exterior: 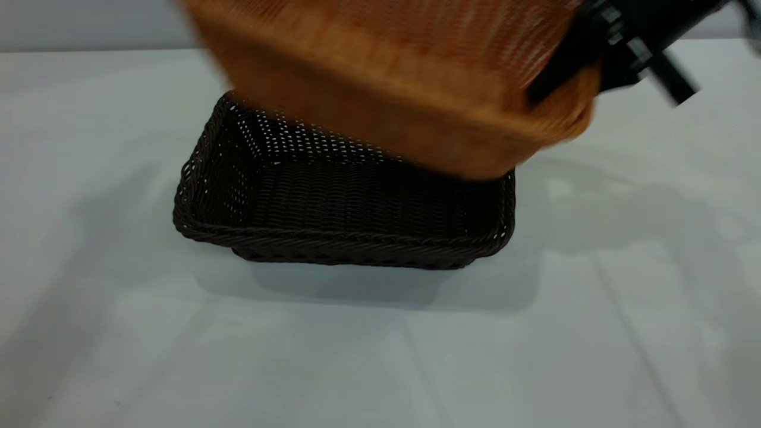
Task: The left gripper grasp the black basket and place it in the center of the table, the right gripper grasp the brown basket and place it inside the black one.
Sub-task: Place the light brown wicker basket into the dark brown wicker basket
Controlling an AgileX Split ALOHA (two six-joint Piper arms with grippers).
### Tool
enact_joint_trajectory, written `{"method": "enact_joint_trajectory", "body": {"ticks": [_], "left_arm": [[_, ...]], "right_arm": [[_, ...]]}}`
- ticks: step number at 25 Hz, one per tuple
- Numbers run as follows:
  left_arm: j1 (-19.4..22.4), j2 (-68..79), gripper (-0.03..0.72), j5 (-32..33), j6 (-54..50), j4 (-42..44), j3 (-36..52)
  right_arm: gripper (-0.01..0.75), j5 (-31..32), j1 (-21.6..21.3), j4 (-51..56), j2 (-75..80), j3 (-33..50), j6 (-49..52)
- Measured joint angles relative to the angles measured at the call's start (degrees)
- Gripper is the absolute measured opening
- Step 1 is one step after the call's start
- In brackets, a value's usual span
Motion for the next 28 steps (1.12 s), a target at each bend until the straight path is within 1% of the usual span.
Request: {"method": "enact_joint_trajectory", "body": {"ticks": [3,7,11,17,21,23,25,26,28], "left_arm": [[0.0,-1.8,0.437,2.6,-0.7,0.0,0.1],[0.0,-2.4,0.437,5.8,-0.9,0.0,0.1],[0.0,-2.4,0.437,6.6,-0.9,-0.2,0.2],[0.0,-2.4,0.437,6.6,-0.9,-0.9,0.2],[0.0,-2.4,0.437,6.6,-0.9,-0.9,0.2],[0.0,-2.4,0.437,6.6,-0.9,-0.9,0.2],[0.0,-2.4,0.437,6.6,-0.9,-0.9,0.2],[0.0,-2.4,0.437,6.6,-0.9,-0.9,0.2],[0.0,-2.4,0.437,6.6,-0.9,-0.9,0.2]], "right_arm": [[0.069,-2.5,3.6,0.0,2.4,-0.1,1.4],[0.070,-3.9,6.5,-0.4,5.0,-1.5,2.2],[0.070,-6.0,7.0,-3.7,6.1,-4.4,4.3],[0.073,-8.3,7.0,-14.9,6.1,-6.8,9.0],[0.090,-8.7,7.1,-16.1,6.1,-6.9,9.7],[0.118,-9.2,7.3,-16.2,6.1,-6.9,9.7],[0.166,-9.8,7.5,-16.0,6.1,-6.9,9.8],[0.205,-9.8,7.6,-16.0,6.1,-6.9,9.8],[0.307,-9.8,7.6,-15.9,6.1,-6.9,9.8]]}}
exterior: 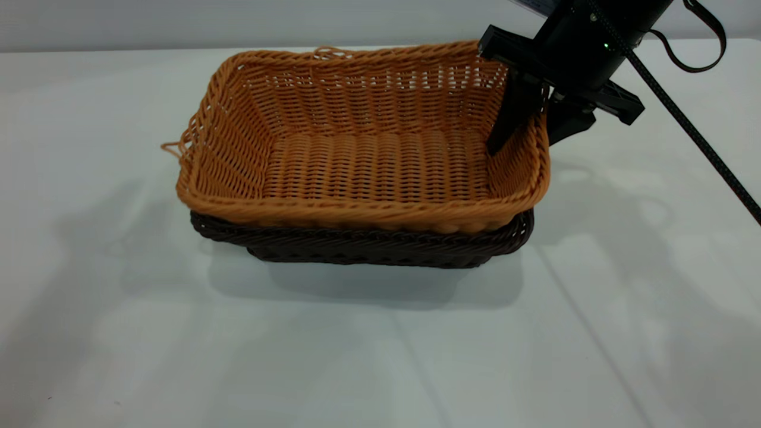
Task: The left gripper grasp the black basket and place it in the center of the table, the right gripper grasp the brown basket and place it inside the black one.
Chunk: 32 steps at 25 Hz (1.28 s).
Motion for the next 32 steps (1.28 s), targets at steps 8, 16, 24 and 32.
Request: {"method": "enact_joint_trajectory", "body": {"ticks": [8,16,24,32], "left_arm": [[0.0,-2.5,0.437,-1.1,-0.7,-0.2,0.0],[0.0,-9.6,0.437,1.0,-7.4,-9.5,0.0],[0.0,-18.6,0.437,25.6,-11.4,-10.1,0.0],[0.0,-21.3,0.437,43.7,-18.4,-10.1,1.1]], "right_arm": [[0.610,11.7,0.3,-4.3,0.0,-5.7,-2.5],[0.549,22.1,0.3,-16.5,-2.2,-17.6,3.5],[0.522,23.6,0.3,-20.6,-21.8,-17.7,6.1],[0.522,24.9,0.3,-22.0,-47.4,-10.5,8.7]]}}
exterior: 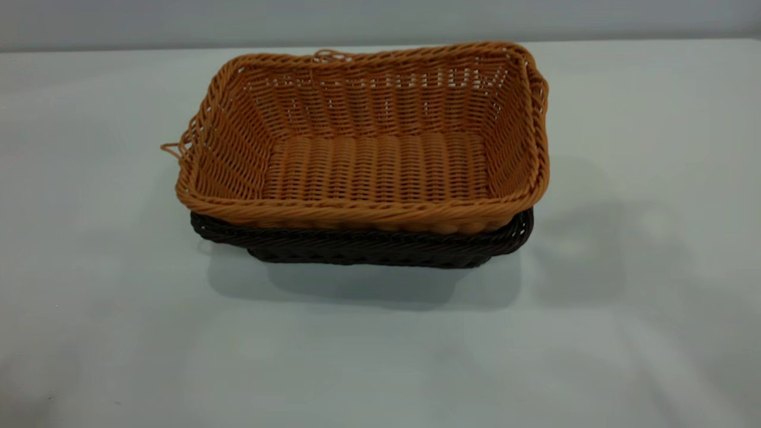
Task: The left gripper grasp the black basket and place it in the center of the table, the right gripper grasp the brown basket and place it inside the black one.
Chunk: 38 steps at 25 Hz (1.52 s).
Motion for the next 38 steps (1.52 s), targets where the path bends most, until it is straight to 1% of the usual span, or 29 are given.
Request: {"method": "enact_joint_trajectory", "body": {"ticks": [4,12,14,16,18,19,23,27,30,38], "left_arm": [[0.0,-0.2,0.437,0.0,-1.7,0.0,4.5],[0.0,-0.9,0.437,0.0,-3.8,-0.2,17.2],[0.0,-1.7,0.437,0.0,-5.5,-0.3,20.9],[0.0,-2.6,0.437,0.0,-6.8,-0.3,24.1],[0.0,-4.1,0.437,0.0,-8.3,-0.3,27.5],[0.0,-4.8,0.437,0.0,-9.1,-0.3,29.1],[0.0,-8.8,0.437,-0.1,-12.7,-1.2,36.9],[0.0,-13.5,0.437,-1.0,-14.6,-6.0,44.0],[0.0,-17.1,0.437,-4.1,-14.6,-7.4,45.2],[0.0,-26.4,0.437,-4.3,-15.0,-7.3,46.2]], "right_arm": [[0.521,0.5,0.0,-2.9,-12.8,11.1,0.4],[0.521,0.6,0.0,-11.1,-36.7,39.0,4.0],[0.521,-0.9,0.0,-11.2,-41.3,45.9,4.6],[0.521,-3.8,0.0,-11.5,-45.4,53.0,4.8],[0.521,-6.2,0.0,-11.7,-49.3,58.8,4.8],[0.521,-6.4,0.0,-12.0,-50.9,61.0,5.0],[0.521,-7.1,0.0,-13.3,-53.7,62.1,5.9],[0.521,-7.2,0.0,-13.7,-53.7,62.1,6.3],[0.521,-7.2,0.0,-13.2,-53.7,62.1,6.4],[0.521,-7.2,0.0,-12.6,-53.7,62.2,6.4]]}}
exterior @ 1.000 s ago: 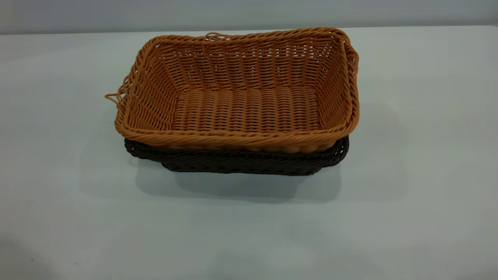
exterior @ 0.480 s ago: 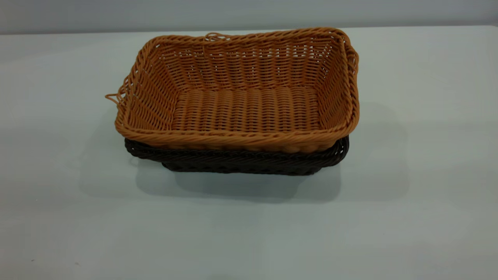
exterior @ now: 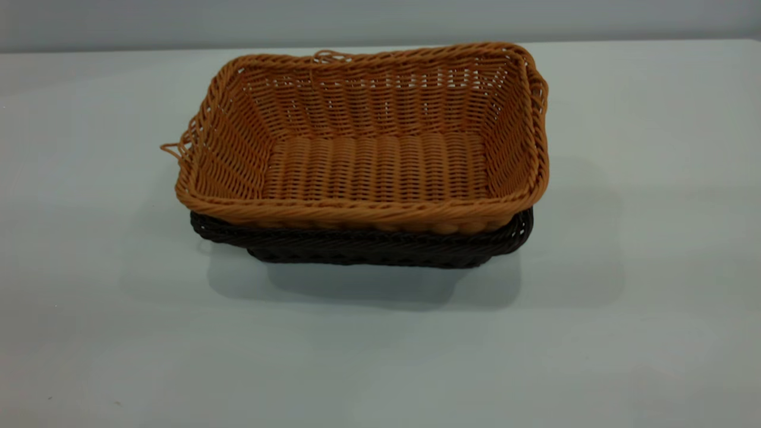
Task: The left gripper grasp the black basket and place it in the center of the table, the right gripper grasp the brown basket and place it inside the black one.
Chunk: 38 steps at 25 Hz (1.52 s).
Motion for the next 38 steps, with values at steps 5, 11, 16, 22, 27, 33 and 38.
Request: {"method": "enact_joint_trajectory", "body": {"ticks": [5,11,16,22,27,33,38], "left_arm": [[0.0,-5.5,0.437,0.2,-0.1,0.0,0.0],[4.7,-12.6,0.437,0.7,-0.1,-0.2,0.0],[14.5,-18.7,0.437,0.9,-0.1,-0.2,0.1],[16.0,-24.9,0.437,1.3,-0.1,-0.2,0.1],[16.0,-24.9,0.437,1.3,-0.1,-0.2,0.1],[16.0,-24.9,0.437,1.3,-0.1,-0.2,0.1],[16.0,-24.9,0.437,1.3,-0.1,-0.2,0.1]], "right_arm": [[0.521,0.0,-0.1,0.0,-0.1,0.0,0.0],[0.521,0.1,-5.9,1.1,-4.0,0.1,0.0],[0.521,0.2,-9.6,1.4,-15.5,0.3,0.0],[0.521,0.8,-9.7,1.5,-27.0,0.3,0.0],[0.521,1.0,-9.9,1.5,-27.0,0.3,0.0],[0.521,1.0,-9.9,1.5,-27.0,0.3,0.0],[0.521,1.0,-9.9,1.5,-27.0,0.3,0.0]]}}
